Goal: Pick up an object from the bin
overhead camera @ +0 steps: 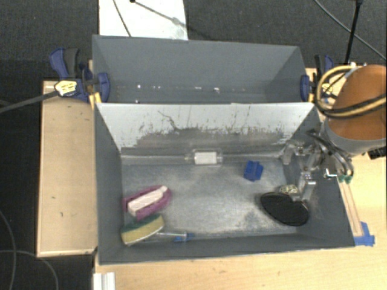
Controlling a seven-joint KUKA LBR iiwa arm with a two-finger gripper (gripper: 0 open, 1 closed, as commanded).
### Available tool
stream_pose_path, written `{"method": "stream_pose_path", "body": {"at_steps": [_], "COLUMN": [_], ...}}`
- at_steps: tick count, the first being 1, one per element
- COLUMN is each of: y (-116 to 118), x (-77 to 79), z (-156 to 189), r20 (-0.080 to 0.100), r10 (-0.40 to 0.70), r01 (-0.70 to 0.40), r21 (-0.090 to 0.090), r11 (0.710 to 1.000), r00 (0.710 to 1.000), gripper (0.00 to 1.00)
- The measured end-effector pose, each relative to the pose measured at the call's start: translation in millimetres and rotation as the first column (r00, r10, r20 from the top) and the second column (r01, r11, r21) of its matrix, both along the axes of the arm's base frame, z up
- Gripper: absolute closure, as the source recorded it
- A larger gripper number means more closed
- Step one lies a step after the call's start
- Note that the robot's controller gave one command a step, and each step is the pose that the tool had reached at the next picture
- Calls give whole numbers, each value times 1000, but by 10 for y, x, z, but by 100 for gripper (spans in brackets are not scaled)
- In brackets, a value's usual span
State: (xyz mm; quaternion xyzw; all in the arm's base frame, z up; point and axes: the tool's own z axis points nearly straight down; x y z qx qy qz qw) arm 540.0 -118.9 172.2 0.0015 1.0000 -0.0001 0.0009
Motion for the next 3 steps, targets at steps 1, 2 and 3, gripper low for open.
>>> {"method": "stream_pose_path", "body": {"at_steps": [1, 2, 3], "y": [-137, -107, -62], "x": [-340, -333, -232], "z": [-1027, -1001, -2], "r20": [-5, -8, 8], "r10": [-52, -45, -27], "r01": [52, 45, 27], "r21": [8, 11, -1], "r11": [999, 999, 1000], "r00": [999, 999, 1000], "gripper": [0, 100, 100]}}
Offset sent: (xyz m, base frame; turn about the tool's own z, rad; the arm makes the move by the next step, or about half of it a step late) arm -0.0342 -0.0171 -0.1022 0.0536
